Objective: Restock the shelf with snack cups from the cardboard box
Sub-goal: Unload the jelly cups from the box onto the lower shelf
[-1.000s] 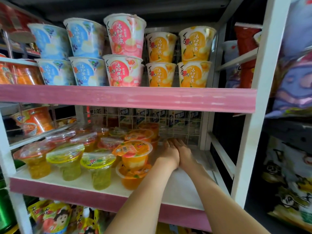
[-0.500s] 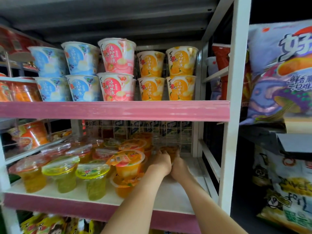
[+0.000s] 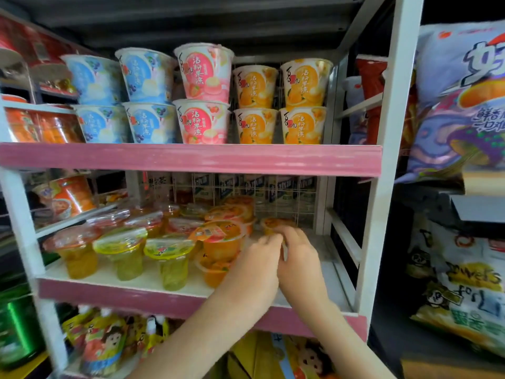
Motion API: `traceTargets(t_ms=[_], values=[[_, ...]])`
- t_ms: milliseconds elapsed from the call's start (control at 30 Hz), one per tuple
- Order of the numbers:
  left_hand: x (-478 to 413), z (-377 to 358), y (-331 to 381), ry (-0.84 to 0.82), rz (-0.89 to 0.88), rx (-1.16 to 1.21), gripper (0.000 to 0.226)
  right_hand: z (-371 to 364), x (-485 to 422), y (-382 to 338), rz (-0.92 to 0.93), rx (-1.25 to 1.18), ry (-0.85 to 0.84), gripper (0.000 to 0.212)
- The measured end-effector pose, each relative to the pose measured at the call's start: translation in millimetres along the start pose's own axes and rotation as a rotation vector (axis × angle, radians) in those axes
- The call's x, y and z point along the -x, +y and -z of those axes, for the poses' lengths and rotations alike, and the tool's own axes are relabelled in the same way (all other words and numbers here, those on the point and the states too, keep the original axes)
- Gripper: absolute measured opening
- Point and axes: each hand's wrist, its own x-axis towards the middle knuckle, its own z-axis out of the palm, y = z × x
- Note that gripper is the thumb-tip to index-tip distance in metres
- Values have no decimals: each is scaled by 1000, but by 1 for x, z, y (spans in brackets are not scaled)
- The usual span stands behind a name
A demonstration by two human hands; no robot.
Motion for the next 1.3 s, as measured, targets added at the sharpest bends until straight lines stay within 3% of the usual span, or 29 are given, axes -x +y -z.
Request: traceTargets(t_ms=[67,267,467,600,767,900,1067,1167,1300], values=[[40,18,-14,123,-31,36,44,-3,21,-21,147,-59,40,25],[139,69,-99,320,96,-37,24,-72,71,-95,354,-210,-122,24],[266,106,-213,623,429,-150,20,-179,150,-207,500,-464,-354,29],[377,127,-293,624,825,-160,10,-254,229,-291,577,-620,-648,32],[490,127,-358,379,1100,-189,8,-337,318,-351,596,-512,-1024,39],[551,121,-387,124,1266,-130,39,-378,370,-333,670,-315,-1245,48],[623,108,-381,-248,1298,-206,48,-386,428,-265,634,-13,-1403,71],[620,96,-413,-456,1335,-166,56,-387,461,-217,707,217,-1472,85],[612,52,-454,-723,1544,-225,55,-399,479,-204,651,185,-1513,92]])
